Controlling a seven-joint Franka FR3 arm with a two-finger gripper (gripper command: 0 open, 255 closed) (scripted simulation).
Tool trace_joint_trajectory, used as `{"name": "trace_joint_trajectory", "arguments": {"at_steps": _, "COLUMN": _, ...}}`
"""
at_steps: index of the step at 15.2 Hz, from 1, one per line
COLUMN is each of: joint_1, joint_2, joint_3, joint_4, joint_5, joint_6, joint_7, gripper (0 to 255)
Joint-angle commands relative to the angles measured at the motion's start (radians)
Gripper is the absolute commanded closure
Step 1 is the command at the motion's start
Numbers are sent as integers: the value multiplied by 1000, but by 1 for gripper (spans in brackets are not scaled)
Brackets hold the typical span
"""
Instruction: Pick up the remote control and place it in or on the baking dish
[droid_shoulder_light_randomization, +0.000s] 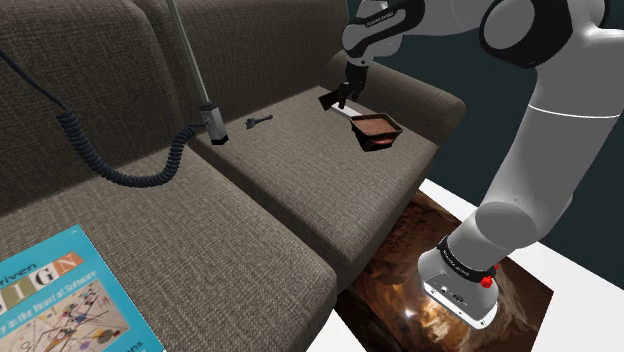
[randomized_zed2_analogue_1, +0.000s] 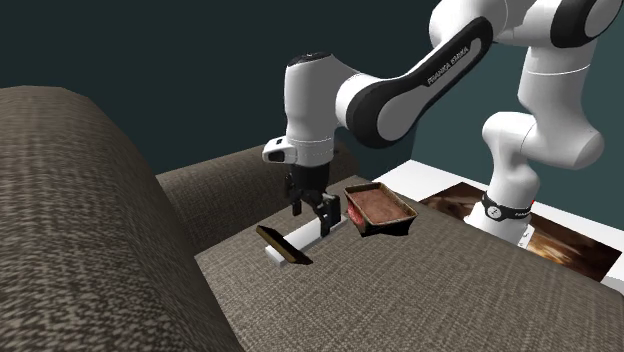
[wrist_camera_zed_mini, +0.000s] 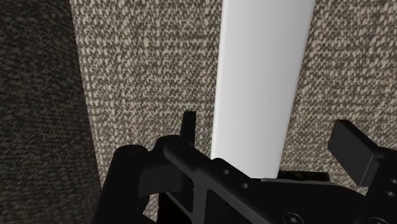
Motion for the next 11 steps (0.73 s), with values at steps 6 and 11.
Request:
{"name": "trace_joint_trajectory", "arguments": {"at_steps": 6, "joint_1": -5, "joint_2": 40, "joint_3": 3, "joint_4": -22, "joint_5": 9, "joint_6": 62, "joint_7": -9, "gripper": 0}}
{"name": "trace_joint_trajectory", "arguments": {"at_steps": 11, "joint_1": -5, "joint_2": 40, "joint_3": 3, "joint_4": -22, "joint_5": 9, "joint_6": 62, "joint_7": -9, "gripper": 0}}
